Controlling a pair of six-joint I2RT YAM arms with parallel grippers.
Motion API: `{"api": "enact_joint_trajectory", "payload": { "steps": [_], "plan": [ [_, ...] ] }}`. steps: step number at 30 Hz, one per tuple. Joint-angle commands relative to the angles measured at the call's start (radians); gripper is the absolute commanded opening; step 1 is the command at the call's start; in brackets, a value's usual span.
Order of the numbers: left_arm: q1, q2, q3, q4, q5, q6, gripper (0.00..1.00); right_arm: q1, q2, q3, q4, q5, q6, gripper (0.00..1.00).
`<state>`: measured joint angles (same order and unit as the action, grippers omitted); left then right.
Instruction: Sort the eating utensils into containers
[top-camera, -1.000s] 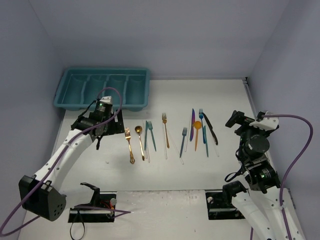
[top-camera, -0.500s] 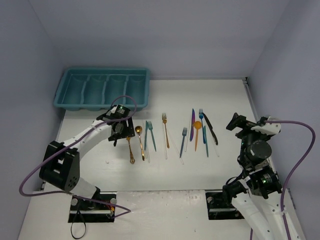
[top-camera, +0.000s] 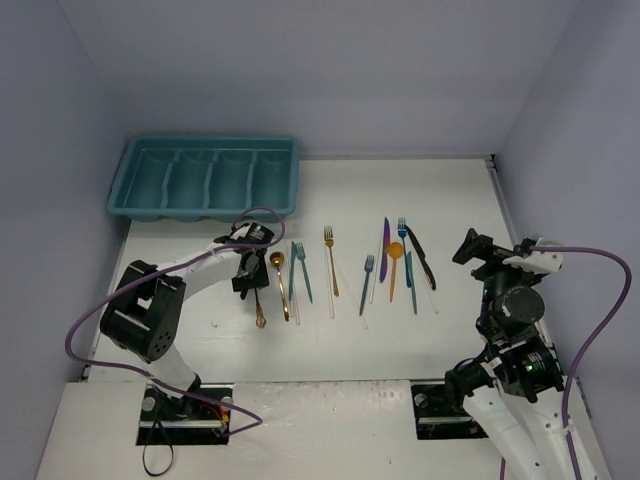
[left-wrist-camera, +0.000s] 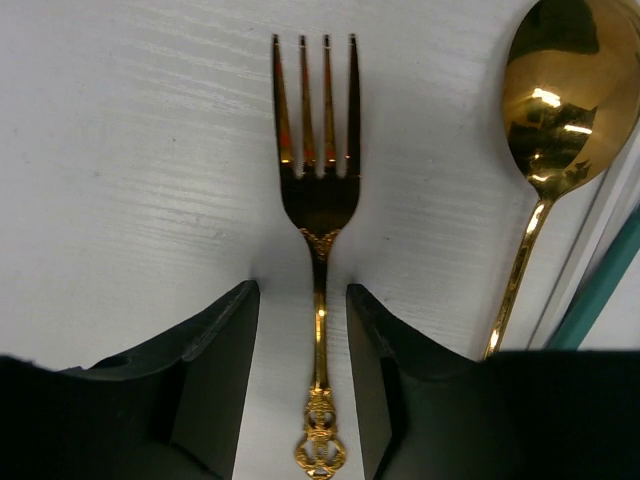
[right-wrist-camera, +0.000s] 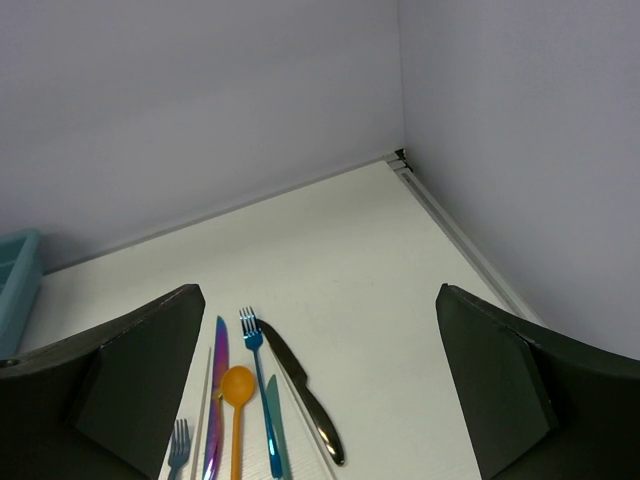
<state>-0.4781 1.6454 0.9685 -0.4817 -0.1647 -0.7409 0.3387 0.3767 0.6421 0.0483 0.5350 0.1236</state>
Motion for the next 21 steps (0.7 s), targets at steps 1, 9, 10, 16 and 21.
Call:
{"api": "enact_joint_trajectory", "payload": {
  "steps": [1, 9, 10, 16, 21],
  "plan": [
    [-0.016, 0.0, -0.004, 0.034, -0.043, -0.017, 0.36, 0.015, 0.0, 0.002, 0.076, 0.007, -0.01, 1.0],
    [-0.024, 0.054, -0.011, 0.028, -0.061, -0.017, 0.2, 0.018, -0.012, -0.001, 0.077, 0.016, -0.018, 1.0],
    [-0.024, 0.059, -0.013, 0.028, -0.061, -0.018, 0.17, 0.018, -0.015, -0.003, 0.076, 0.016, -0.019, 1.0],
    [-0.024, 0.055, -0.026, 0.023, -0.056, -0.002, 0.0, 0.02, -0.025, -0.006, 0.078, 0.019, -0.018, 1.0],
    [-0.024, -0.015, -0.021, -0.027, -0.064, 0.049, 0.0, 0.023, -0.025, -0.006, 0.076, 0.014, -0.021, 1.0]
  ]
}}
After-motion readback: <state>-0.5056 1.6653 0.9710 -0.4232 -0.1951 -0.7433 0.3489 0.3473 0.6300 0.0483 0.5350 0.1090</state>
